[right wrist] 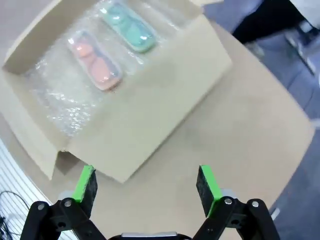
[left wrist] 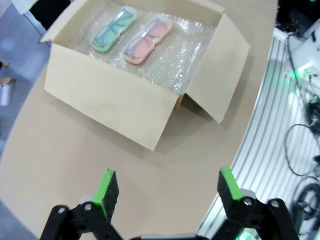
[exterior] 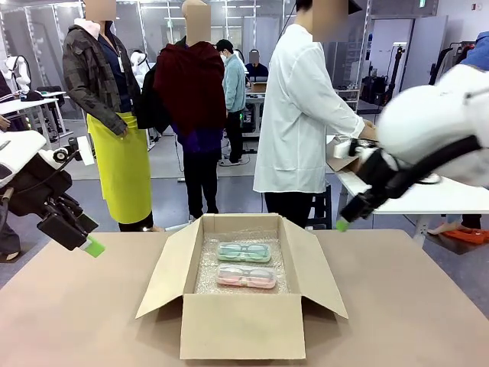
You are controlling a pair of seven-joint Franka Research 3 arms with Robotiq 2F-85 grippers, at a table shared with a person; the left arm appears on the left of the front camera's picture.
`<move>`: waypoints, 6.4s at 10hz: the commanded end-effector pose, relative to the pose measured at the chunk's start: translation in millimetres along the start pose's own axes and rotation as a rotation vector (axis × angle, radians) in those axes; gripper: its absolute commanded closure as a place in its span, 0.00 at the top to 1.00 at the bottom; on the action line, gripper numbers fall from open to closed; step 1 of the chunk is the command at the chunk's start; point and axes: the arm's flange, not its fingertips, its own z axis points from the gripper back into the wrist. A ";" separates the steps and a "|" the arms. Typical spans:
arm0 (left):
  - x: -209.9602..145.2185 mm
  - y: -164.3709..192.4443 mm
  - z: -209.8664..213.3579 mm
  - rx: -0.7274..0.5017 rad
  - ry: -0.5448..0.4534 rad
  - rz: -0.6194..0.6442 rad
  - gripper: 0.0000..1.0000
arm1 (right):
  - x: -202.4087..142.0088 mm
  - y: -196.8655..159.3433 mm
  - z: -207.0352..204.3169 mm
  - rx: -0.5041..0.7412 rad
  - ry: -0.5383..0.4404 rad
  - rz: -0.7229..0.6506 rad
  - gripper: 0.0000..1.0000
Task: Pack the glasses set securely to prepare it for shipping.
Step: Position the Package Box on the left side of the table.
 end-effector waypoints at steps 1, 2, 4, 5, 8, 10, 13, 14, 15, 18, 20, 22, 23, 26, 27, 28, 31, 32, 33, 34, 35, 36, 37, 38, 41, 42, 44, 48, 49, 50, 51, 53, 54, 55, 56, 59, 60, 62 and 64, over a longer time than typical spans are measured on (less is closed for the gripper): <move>-1.1 1.1 0.9 -0.022 -0.018 -0.014 1.00 | -16.4 9.5 6.9 -0.061 -0.021 -0.091 1.00; -1.1 1.1 0.9 -0.022 -0.018 -0.014 1.00 | -21.7 7.0 7.4 -0.069 -0.038 -0.127 1.00; 0.0 0.0 0.0 0.000 0.000 0.000 1.00 | -24.7 -5.0 10.9 -0.036 -0.025 -0.092 1.00; 6.1 31.5 -4.4 -0.031 -0.072 0.096 1.00 | -24.7 -5.0 10.9 -0.036 -0.025 -0.092 1.00; -17.4 115.5 -30.1 -0.113 -0.207 0.392 1.00 | -24.7 -5.0 10.9 -0.036 -0.025 -0.092 1.00; -39.3 156.1 -59.0 -0.199 -0.253 0.526 1.00 | -24.7 -5.0 10.9 -0.036 -0.025 -0.092 1.00; -73.3 199.9 -119.0 -0.374 -0.325 0.777 1.00 | -24.7 -5.0 10.9 -0.036 -0.025 -0.092 1.00; -80.7 208.1 -135.1 -0.443 -0.341 0.841 1.00 | -24.7 -5.0 10.9 -0.036 -0.025 -0.092 1.00; -87.2 213.5 -149.3 -0.493 -0.339 0.883 1.00 | -24.7 -5.0 10.9 -0.036 -0.025 -0.092 1.00; -101.9 218.4 -192.3 -0.638 -0.319 1.018 1.00 | -24.7 -5.0 10.9 -0.036 -0.025 -0.092 1.00; -105.9 218.2 -221.8 -0.671 -0.335 1.116 1.00 | -24.7 -5.0 10.9 -0.036 -0.025 -0.092 1.00; -114.3 215.6 -247.7 -0.685 -0.312 1.170 1.00 | -24.7 -5.0 10.9 -0.036 -0.025 -0.092 1.00; -115.9 213.3 -258.5 -0.723 -0.312 1.200 1.00 | -24.7 -5.0 10.9 -0.036 -0.025 -0.092 1.00; -116.5 204.9 -277.9 -0.810 -0.365 1.235 1.00 | -24.7 -5.0 10.9 -0.036 -0.025 -0.092 1.00; -114.6 202.7 -279.9 -0.835 -0.364 1.238 1.00 | -24.7 -5.0 10.9 -0.036 -0.025 -0.092 1.00; -110.9 199.2 -281.1 -0.850 -0.361 1.229 0.95 | -24.7 -5.0 10.9 -0.036 -0.025 -0.092 1.00; -101.3 190.3 -274.5 -0.877 -0.385 1.203 0.04 | -24.7 -5.0 10.9 -0.036 -0.025 -0.092 1.00; -100.1 190.4 -269.0 -0.879 -0.401 1.198 0.00 | -24.7 -5.0 10.9 -0.036 -0.025 -0.092 1.00; -97.5 189.4 -261.6 -0.871 -0.410 1.182 0.00 | -24.7 -5.0 10.9 -0.036 -0.025 -0.092 1.00; -94.5 190.0 -253.0 -0.885 -0.442 1.171 0.00 | -24.7 -5.0 10.9 -0.036 -0.025 -0.092 1.00; -92.7 190.4 -249.1 -0.883 -0.455 1.167 0.07 | -24.7 -5.0 10.9 -0.036 -0.025 -0.092 1.00; -90.7 188.4 -248.5 -0.883 -0.450 1.160 0.00 | -24.7 -5.0 10.9 -0.036 -0.025 -0.092 1.00; -88.5 184.8 -250.0 -0.884 -0.438 1.145 0.00 | -24.7 -5.0 10.9 -0.036 -0.025 -0.092 1.00; -88.0 183.7 -252.3 -0.880 -0.429 1.149 0.00 | -24.7 -5.0 10.9 -0.036 -0.025 -0.092 1.00; -75.5 176.5 -252.5 -0.793 -0.318 1.078 0.00 | -24.7 -5.0 10.9 -0.036 -0.025 -0.092 1.00; -87.7 189.2 -254.4 -0.873 -0.400 1.157 0.00 | -24.7 -5.0 10.9 -0.036 -0.025 -0.092 1.00; -87.7 189.2 -254.4 -0.873 -0.400 1.157 0.00 | -24.7 -5.0 10.9 -0.036 -0.025 -0.092 1.00; -125.6 214.2 -212.2 -0.816 -0.375 1.114 0.02 | -24.7 -5.0 10.9 -0.036 -0.025 -0.092 1.00; -155.5 228.8 -184.3 -0.810 -0.402 1.114 0.02 | -24.7 -5.0 10.9 -0.036 -0.025 -0.092 1.00; -177.4 237.4 -167.6 -0.805 -0.418 1.119 0.02 | -24.7 -5.0 10.9 -0.036 -0.025 -0.092 1.00; -215.1 249.4 -139.0 -0.835 -0.456 1.119 0.02 | -24.7 -5.0 10.9 -0.036 -0.025 -0.092 1.00; -285.9 272.5 -96.6 -0.899 -0.424 1.125 0.02 | -24.7 -5.0 10.9 -0.036 -0.025 -0.092 1.00; -310.9 284.7 -82.2 -0.883 -0.470 1.127 0.02 | -24.7 -5.0 10.9 -0.036 -0.025 -0.092 1.00; -333.4 297.4 -66.3 -0.893 -0.481 1.111 0.02 | -24.7 -5.0 10.9 -0.036 -0.025 -0.092 1.00; -350.7 311.8 -55.1 -0.906 -0.465 1.128 0.02 | -24.7 -5.0 10.9 -0.036 -0.025 -0.092 1.00; -380.1 352.4 -42.1 -0.848 -0.413 1.157 0.02 | -24.7 -5.0 10.9 -0.036 -0.025 -0.092 1.00; -380.3 358.9 -39.7 -0.855 -0.426 1.161 0.02 | -24.7 -5.0 10.9 -0.036 -0.025 -0.092 1.00; -380.9 349.1 -48.6 -0.805 -0.418 1.157 0.02 | -24.7 -5.0 10.9 -0.036 -0.025 -0.092 1.00; -380.9 349.1 -48.6 -0.805 -0.418 1.157 0.02 | -24.7 -5.0 10.9 -0.036 -0.025 -0.092 1.00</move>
